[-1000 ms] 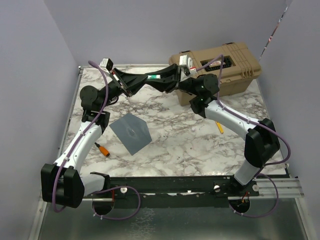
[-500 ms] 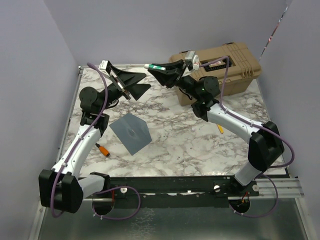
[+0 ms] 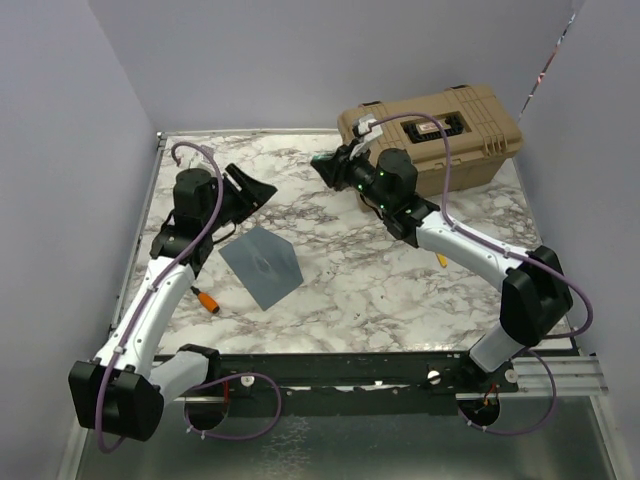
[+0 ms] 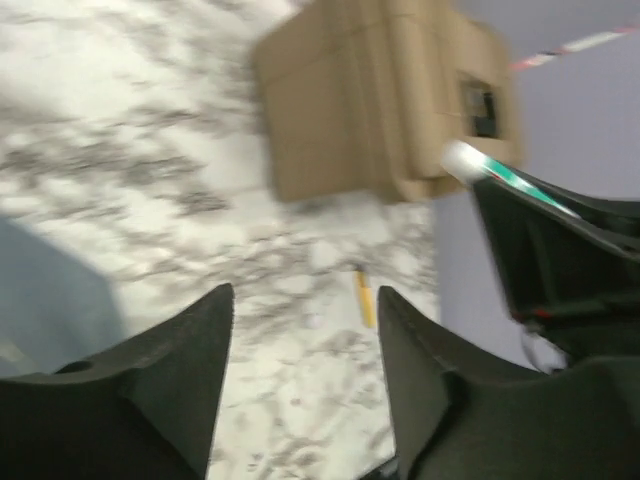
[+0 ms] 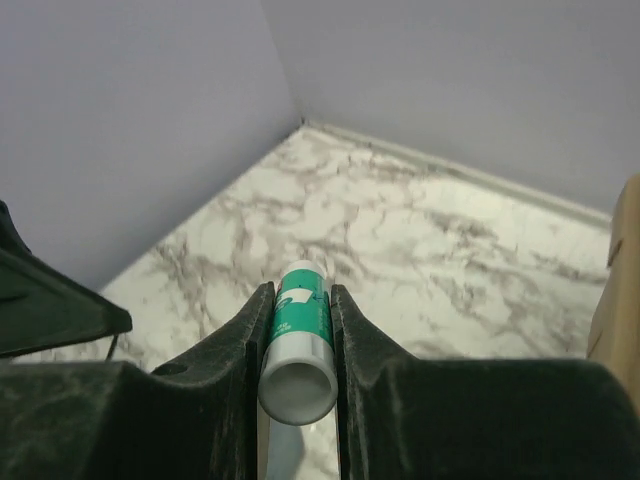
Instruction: Place the letter into the envelope and seal it
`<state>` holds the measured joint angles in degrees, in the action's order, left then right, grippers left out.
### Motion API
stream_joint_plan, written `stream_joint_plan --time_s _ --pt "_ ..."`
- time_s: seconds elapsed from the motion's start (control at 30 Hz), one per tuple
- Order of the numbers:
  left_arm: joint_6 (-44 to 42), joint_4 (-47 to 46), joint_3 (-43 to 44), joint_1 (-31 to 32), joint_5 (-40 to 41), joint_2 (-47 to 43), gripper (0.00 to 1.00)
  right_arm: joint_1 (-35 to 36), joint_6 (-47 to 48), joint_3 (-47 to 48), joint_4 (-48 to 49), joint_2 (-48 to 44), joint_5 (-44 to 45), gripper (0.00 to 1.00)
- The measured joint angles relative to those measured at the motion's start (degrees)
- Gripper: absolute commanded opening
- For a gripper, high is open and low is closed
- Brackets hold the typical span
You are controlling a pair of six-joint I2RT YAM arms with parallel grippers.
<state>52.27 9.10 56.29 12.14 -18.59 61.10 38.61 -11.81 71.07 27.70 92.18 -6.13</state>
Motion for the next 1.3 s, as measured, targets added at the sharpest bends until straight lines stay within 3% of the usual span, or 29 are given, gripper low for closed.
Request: stream_joint_plan --time_s 0.17,0.47,0.57,0.77,0.97,1.3 --pt "-7.1 10.4 -4.6 0.0 12.4 2.6 0.54 4.7 -0.2 -1.8 -9.0 0.8 2.5 0.00" --pt "-12.1 15.9 -7.8 -0.6 16.9 13.2 0.40 14.1 -1.9 2.4 -19.0 13.8 2.0 0.00" --pt "-13.2 15.0 -8.1 -2.0 16.8 17.5 0.33 15.4 -2.4 6.7 -23.2 19.1 3.0 0.00" --pt "-14.5 12.4 -8.1 -6.8 15.6 23.8 0.08 16.2 -3.4 14.5 -28.9 24.9 3.5 0.00" --pt "-14.7 8.6 -8.5 -11.4 11.5 28.4 0.00 17.0 -3.0 17.8 -29.7 27.7 3.5 0.00" --pt "-12.8 5.0 -10.5 -17.0 3.7 30.8 0.00 19.5 1.1 22.7 -32.1 34.7 5.7 0.00"
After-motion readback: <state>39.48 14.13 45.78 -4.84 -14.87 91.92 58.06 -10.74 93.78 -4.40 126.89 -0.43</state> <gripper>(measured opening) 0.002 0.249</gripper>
